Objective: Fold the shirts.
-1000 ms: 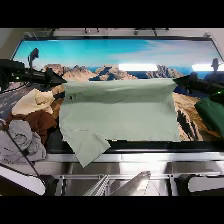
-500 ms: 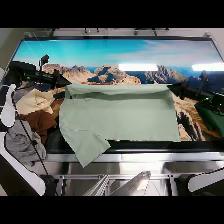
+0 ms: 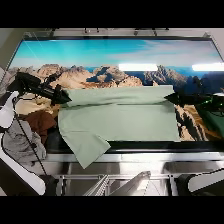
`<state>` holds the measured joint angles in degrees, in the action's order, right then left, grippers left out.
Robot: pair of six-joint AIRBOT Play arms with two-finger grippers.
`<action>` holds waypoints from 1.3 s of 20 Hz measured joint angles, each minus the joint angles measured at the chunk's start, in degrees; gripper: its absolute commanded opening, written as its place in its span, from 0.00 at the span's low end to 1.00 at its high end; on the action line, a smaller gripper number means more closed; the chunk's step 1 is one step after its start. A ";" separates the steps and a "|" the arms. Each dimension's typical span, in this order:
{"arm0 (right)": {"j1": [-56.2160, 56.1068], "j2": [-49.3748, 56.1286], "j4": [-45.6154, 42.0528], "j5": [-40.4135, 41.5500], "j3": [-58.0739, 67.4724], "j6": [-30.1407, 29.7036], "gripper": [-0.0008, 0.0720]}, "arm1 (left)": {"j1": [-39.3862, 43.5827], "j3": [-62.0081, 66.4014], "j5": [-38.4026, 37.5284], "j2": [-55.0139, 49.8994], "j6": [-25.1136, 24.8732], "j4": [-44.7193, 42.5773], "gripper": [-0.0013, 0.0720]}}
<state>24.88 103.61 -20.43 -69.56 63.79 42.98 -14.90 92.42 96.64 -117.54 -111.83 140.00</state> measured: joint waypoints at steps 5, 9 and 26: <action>0.72 -0.11 -3.17 0.98 0.00 3.72 0.04 | -2.80 -3.91 -3.58 1.22 0.00 -1.66 0.05; 0.22 -0.11 -3.63 2.32 0.00 4.94 0.07 | -2.71 -4.55 -5.95 1.42 -0.07 -2.23 0.05; 17.31 -20.15 -34.03 -8.79 -10.97 22.21 0.73 | -12.20 -28.46 -1.40 23.45 1.70 -2.47 0.98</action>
<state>42.19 83.46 -54.46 -78.35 52.82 65.19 -27.09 63.96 95.24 -94.08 -110.13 137.53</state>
